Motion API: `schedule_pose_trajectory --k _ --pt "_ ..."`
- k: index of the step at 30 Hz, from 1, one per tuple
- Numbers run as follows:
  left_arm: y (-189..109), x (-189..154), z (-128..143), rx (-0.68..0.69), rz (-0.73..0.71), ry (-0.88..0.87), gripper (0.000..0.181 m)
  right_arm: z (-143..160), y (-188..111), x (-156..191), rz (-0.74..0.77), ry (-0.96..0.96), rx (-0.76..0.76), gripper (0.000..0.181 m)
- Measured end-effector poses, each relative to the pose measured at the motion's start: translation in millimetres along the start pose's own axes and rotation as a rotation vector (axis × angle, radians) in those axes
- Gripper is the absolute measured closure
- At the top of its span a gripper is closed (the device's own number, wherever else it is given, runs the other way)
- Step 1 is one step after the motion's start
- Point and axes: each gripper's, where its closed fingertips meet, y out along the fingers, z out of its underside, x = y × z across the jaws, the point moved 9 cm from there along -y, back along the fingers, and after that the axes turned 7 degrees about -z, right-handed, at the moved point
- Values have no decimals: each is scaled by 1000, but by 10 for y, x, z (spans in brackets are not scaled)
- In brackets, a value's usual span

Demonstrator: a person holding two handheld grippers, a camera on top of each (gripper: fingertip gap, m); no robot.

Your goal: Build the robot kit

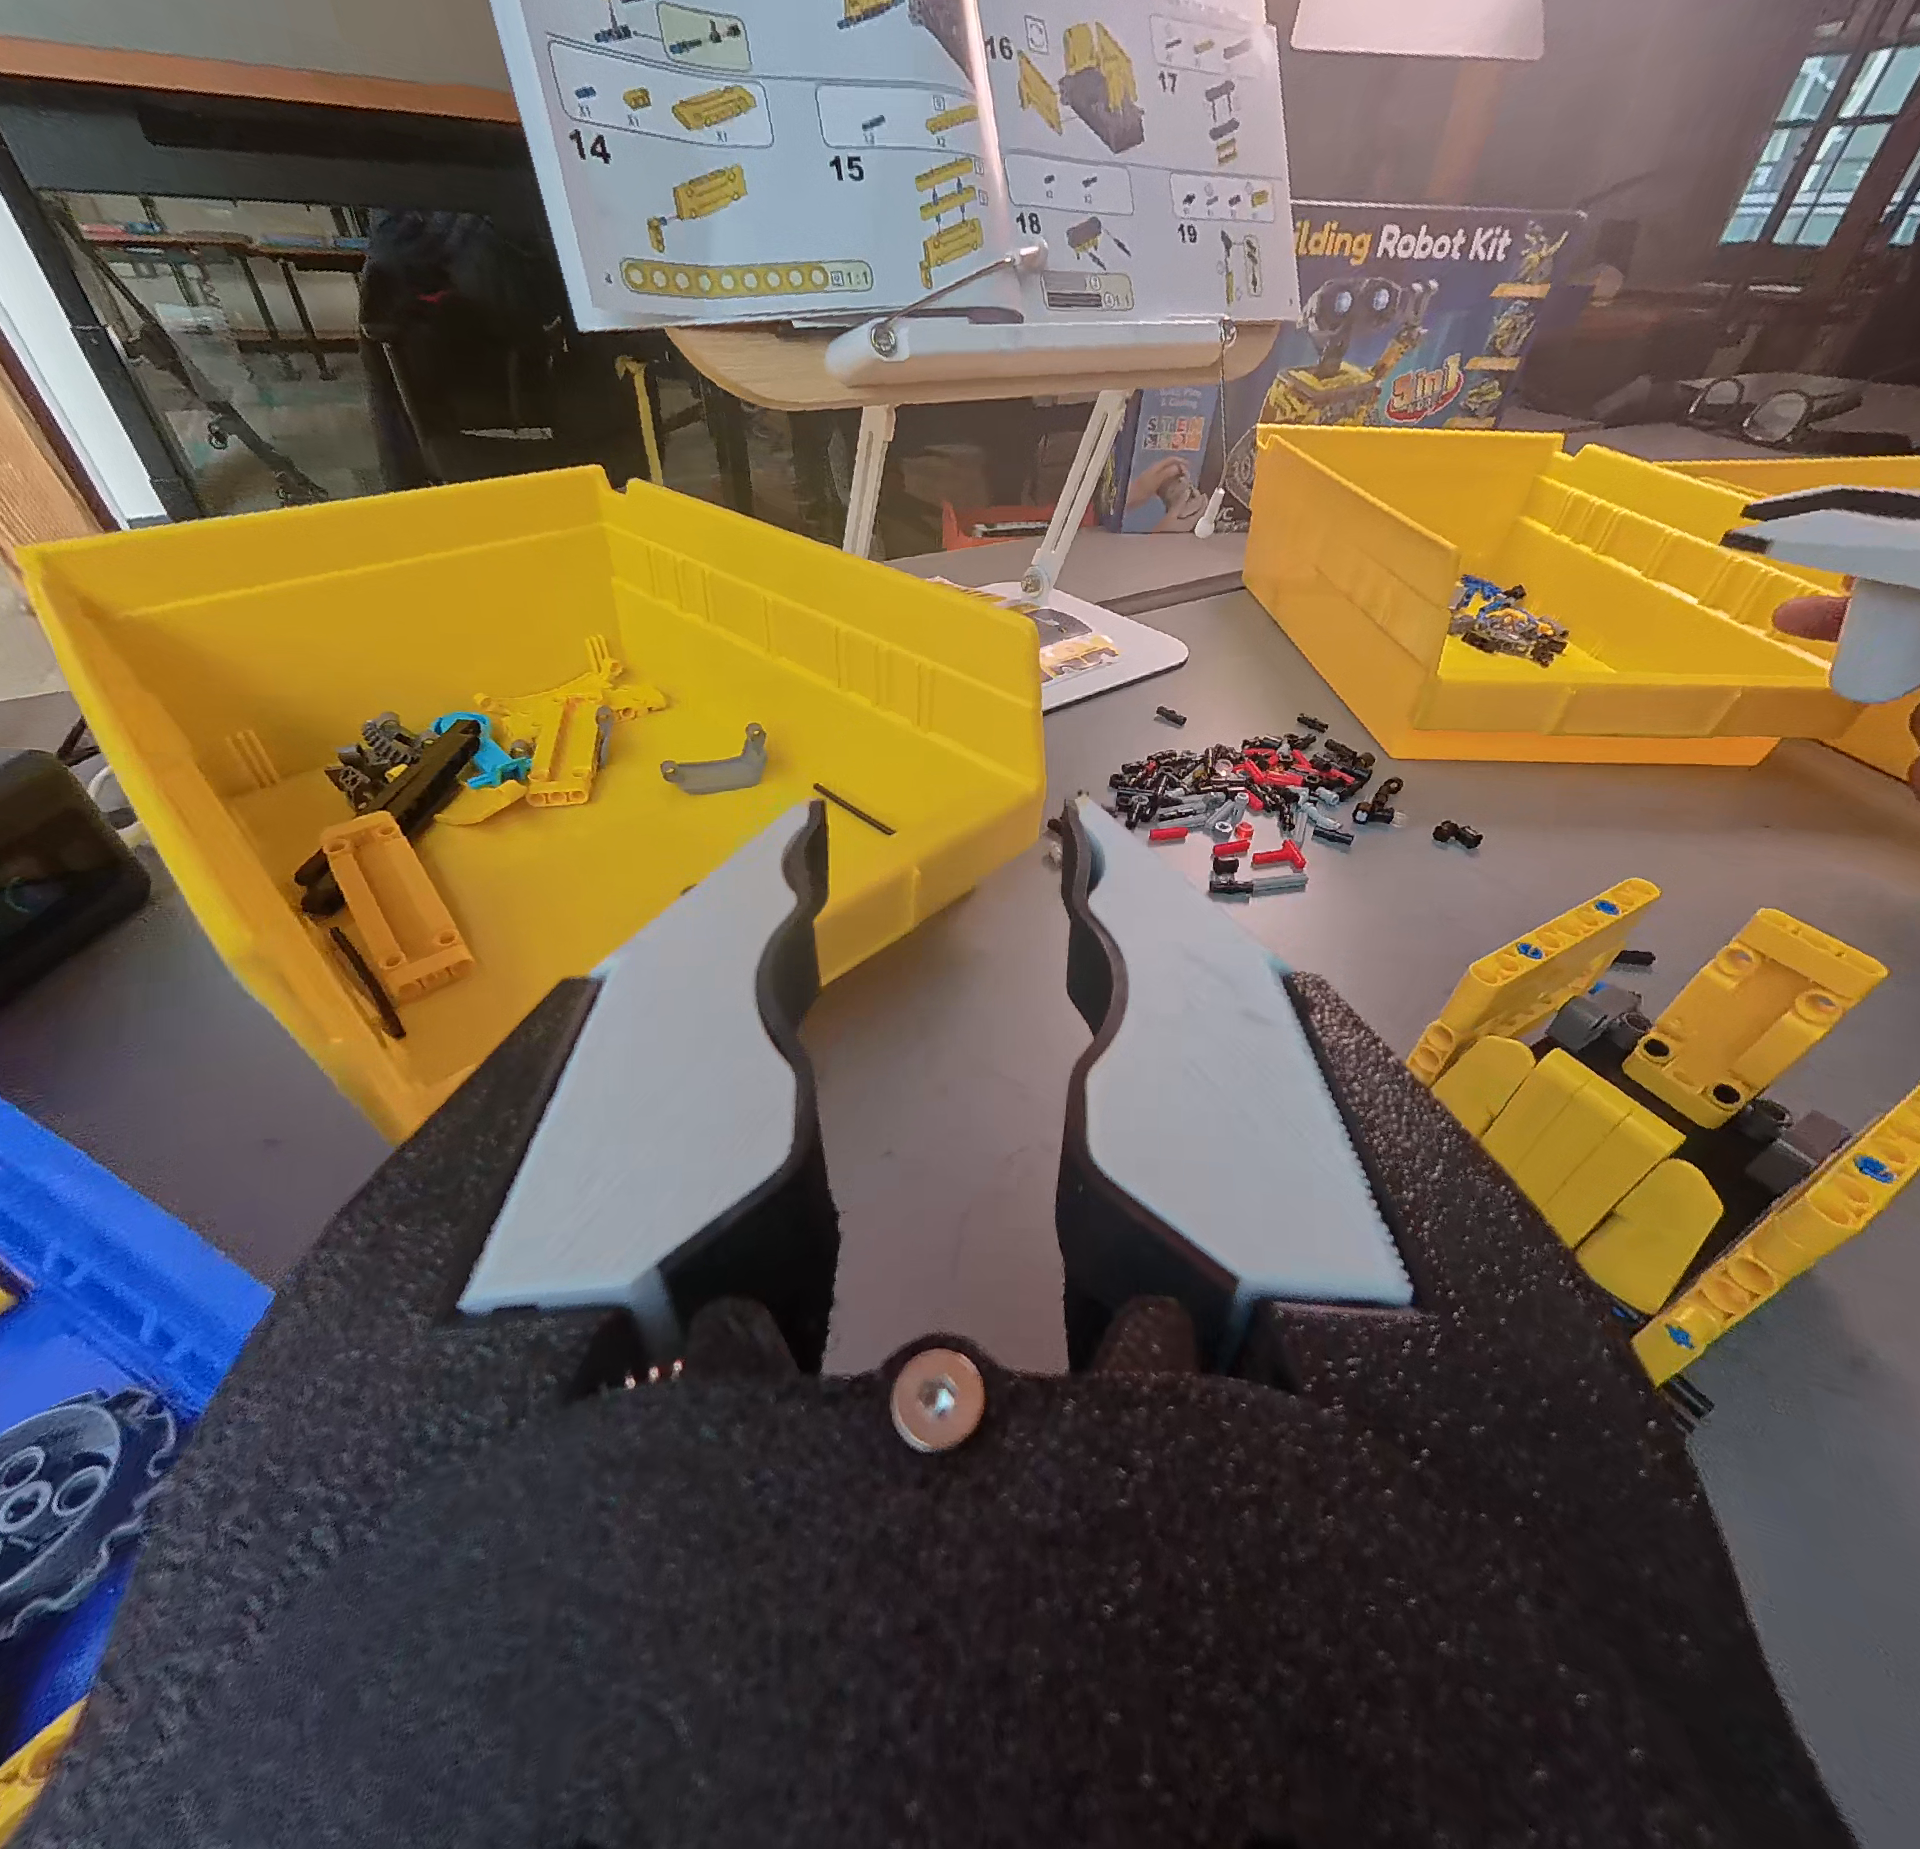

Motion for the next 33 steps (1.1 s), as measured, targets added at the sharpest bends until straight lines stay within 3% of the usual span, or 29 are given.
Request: schedule_pose_trajectory --k 13,19,22,25,27,29,33 --pt "-55 -184 -50 15 40 102 133 30 49 53 -11 -38 14 138" --pt "-141 -170 -150 -55 32 95 139 37 55 55 -1 -45 21 139" --pt "-384 10 -422 -206 -59 102 148 37 54 62 -4 -50 21 140" --pt "-758 543 -785 -263 -280 117 157 31 44 82 -12 -63 12 142" --pt "-886 994 -929 -149 -363 97 157 29 45 94 -19 -69 11 143" --pt "-822 1409 -914 54 -336 45 155 35 60 99 -30 -68 21 144" --pt "-402 2007 -470 452 -308 -18 152 36 71 114 -49 -69 27 146"
